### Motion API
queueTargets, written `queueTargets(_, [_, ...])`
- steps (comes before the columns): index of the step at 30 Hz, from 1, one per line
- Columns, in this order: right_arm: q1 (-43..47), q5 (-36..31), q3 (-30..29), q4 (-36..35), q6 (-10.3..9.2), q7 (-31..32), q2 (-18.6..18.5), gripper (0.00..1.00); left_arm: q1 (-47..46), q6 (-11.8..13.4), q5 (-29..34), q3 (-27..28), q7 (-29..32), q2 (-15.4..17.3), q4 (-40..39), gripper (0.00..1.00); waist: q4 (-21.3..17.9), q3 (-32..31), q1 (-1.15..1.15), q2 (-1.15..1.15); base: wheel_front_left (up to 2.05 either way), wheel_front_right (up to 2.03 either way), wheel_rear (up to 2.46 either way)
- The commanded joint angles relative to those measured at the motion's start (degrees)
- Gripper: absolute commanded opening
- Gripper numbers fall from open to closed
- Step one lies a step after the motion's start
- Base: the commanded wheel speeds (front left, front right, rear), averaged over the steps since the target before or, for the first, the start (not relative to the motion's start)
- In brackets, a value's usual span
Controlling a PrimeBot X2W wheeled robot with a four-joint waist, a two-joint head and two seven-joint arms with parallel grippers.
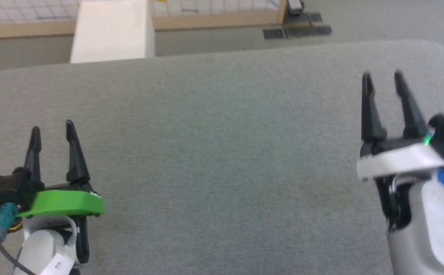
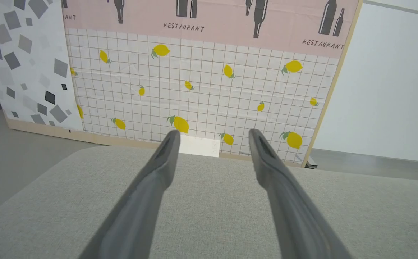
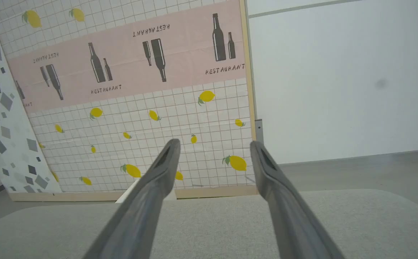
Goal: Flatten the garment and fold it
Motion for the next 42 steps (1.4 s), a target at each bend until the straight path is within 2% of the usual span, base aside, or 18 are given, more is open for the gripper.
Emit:
queueTargets(1, [2.2,1.4,0.3,0.9,-0.08,-0.9,0.0,1.0,-0.2,0.2,0.4,-0.3,-0.4,-0.6,0.7,1.0,3.8,-4.0,0.0,0.0,0.0,0.0,0.0])
queueTargets(7, [8.0,2.2,1.4,2.9,-0.08,-2.5,0.1,1.0,1.1,-0.5,1.8,-1.8,-0.6,-2.3,3.8,1.0,4.5,-5.6,0.0,0.0,0.0,0.0,0.0])
queueTargets(11, [10.6,0.2,1.6,3.5,-0.08,-2.7,0.1,1.0,2.0,-1.1,3.0,-3.3,-0.7,-3.4,5.9,1.0,4.5,-6.1,0.0,0.0,0.0,0.0,0.0])
queueTargets(19, [12.8,-0.2,1.3,5.1,-0.08,-2.8,0.1,1.0,2.3,-2.8,4.5,-3.9,-0.7,-4.7,9.7,1.0,3.8,-5.8,0.0,0.0,0.0,0.0,0.0])
queueTargets(20, [12.1,-0.1,1.4,5.1,0.01,-2.4,0.0,0.0,2.2,-2.7,4.1,-4.0,-0.4,-4.6,9.7,0.0,3.9,-5.8,0.0,0.0,0.0,0.0,0.0])
queueTargets(42, [13.2,-1.8,1.4,3.3,0.0,-0.6,0.0,0.0,2.9,-3.1,6.1,-3.6,1.5,-5.5,8.5,0.0,4.3,-6.2,0.0,0.0,0.0,0.0,0.0])
